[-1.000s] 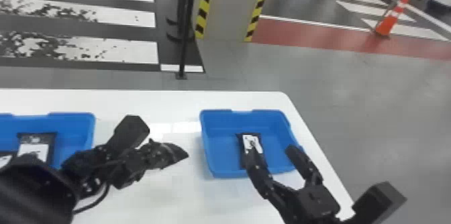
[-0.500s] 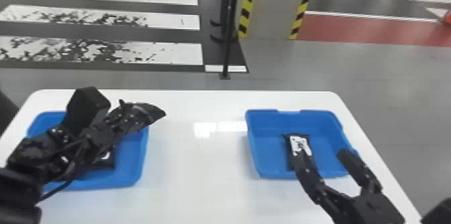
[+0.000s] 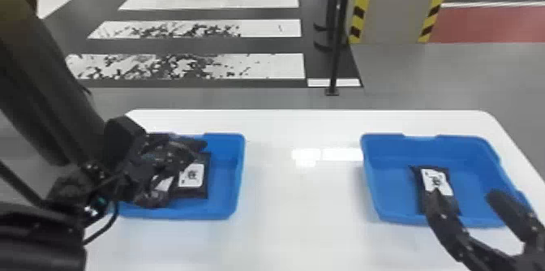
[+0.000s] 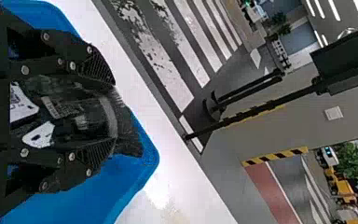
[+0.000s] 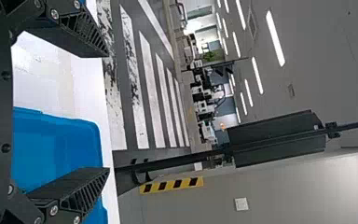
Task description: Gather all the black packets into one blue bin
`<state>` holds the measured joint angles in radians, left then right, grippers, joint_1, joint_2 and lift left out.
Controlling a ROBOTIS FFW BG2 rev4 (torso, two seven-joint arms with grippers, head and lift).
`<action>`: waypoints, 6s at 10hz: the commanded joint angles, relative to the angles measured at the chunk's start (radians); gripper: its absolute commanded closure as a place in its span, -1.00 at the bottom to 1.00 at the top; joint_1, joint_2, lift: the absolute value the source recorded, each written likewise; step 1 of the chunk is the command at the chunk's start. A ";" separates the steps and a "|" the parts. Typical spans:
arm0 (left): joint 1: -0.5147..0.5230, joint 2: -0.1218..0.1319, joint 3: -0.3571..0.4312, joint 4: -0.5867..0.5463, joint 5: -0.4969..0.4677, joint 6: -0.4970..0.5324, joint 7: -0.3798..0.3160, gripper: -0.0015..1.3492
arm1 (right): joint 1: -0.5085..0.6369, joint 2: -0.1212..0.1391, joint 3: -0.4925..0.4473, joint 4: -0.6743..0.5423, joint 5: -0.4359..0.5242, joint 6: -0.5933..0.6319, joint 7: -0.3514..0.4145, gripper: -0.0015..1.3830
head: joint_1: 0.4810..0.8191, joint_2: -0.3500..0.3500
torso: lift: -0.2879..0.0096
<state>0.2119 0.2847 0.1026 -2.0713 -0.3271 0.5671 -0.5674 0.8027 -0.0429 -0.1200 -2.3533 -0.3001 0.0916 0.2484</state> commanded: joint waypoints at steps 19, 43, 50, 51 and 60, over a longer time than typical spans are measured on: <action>0.647 -0.242 0.222 -0.340 0.620 -0.594 0.118 -0.63 | -0.754 -0.092 -0.105 0.595 0.356 0.785 0.107 -0.77 | 0.27 -0.23 | 0.20; 0.183 -0.059 -0.023 -0.254 1.109 -0.049 -0.071 -0.71 | -0.518 -0.184 0.379 -0.178 0.438 0.777 0.310 0.86 | 0.27 0.18 | 0.20; 0.034 -0.052 -0.174 -0.063 1.187 -0.194 -0.055 0.43 | -0.538 -0.196 0.483 -0.227 0.456 0.780 0.336 0.86 | 0.27 0.25 | 0.20; 0.034 -0.050 -0.190 -0.050 1.177 -0.233 -0.046 0.84 | -0.538 -0.196 0.483 -0.230 0.454 0.780 0.336 0.86 | 0.27 0.24 | 0.20; 0.078 -0.045 0.029 -0.028 0.949 -0.415 -0.052 0.79 | -0.373 -0.147 0.276 -0.119 0.137 0.620 0.350 -0.70 | 0.27 0.48 | 0.20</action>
<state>0.2832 0.2373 0.0863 -2.1008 0.6752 0.1401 -0.6198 0.4024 -0.1982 0.1861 -2.4994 -0.1190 0.7495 0.5979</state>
